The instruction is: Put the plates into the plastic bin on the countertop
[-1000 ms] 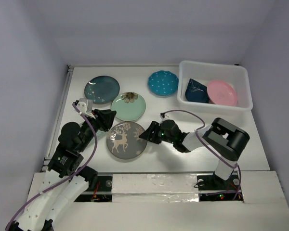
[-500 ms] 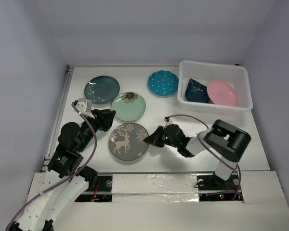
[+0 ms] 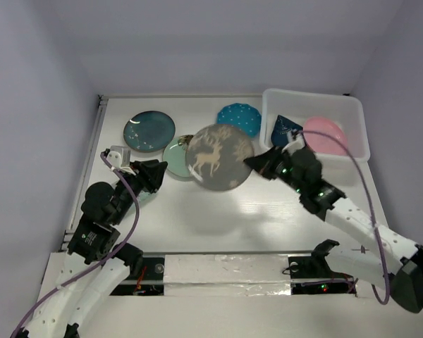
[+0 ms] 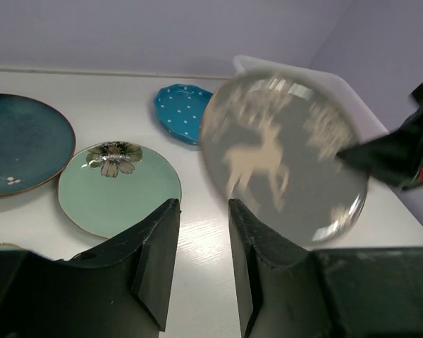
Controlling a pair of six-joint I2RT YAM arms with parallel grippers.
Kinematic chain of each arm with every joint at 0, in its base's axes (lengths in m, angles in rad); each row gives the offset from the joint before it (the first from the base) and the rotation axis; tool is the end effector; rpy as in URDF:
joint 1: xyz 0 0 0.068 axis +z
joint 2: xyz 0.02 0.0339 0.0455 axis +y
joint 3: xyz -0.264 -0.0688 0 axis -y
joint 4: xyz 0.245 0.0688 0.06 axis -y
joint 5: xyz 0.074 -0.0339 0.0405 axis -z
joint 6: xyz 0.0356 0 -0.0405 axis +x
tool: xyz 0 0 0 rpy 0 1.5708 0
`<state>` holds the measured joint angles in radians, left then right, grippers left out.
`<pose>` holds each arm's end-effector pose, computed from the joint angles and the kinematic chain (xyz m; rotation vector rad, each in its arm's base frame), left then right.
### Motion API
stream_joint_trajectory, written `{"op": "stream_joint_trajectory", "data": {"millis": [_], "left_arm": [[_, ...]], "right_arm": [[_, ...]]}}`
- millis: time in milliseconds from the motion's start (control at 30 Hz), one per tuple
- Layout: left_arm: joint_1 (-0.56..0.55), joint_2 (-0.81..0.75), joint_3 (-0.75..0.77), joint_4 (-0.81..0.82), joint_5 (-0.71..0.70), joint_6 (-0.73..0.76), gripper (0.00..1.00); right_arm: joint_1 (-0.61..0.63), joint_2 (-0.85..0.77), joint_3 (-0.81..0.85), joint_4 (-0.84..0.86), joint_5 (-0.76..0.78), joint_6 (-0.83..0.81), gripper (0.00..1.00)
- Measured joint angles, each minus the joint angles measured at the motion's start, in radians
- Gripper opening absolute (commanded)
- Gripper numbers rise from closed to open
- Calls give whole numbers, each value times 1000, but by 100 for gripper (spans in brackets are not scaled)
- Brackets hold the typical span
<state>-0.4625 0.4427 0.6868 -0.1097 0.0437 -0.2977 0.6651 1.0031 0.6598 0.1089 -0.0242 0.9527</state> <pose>0.1007 -0.0519 0.3587 0.1575 1.4610 -0.6535 0.1848 0.1460 0.2847 0.2632 1.9490 1.1395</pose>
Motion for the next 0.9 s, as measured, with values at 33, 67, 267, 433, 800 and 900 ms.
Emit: {"op": "stream_joint_trajectory", "data": {"millis": [33, 67, 267, 433, 800, 900], "left_arm": [[0, -3, 0, 0, 0, 0, 31], [0, -5, 0, 0, 0, 0, 31], [0, -17, 0, 1, 0, 0, 32], [0, -23, 0, 0, 0, 0, 32], [0, -28, 0, 0, 1, 0, 32], [0, -28, 0, 0, 1, 0, 32]], "right_arm": [[-60, -24, 41, -25, 1, -22, 0], [-120, -39, 90, -53, 2, -43, 0], [-464, -36, 304, -147, 8, -142, 0], [-705, 61, 397, -192, -5, -190, 0], [-953, 306, 396, -272, -116, -227, 0], [-973, 341, 385, -258, -146, -227, 0]]}}
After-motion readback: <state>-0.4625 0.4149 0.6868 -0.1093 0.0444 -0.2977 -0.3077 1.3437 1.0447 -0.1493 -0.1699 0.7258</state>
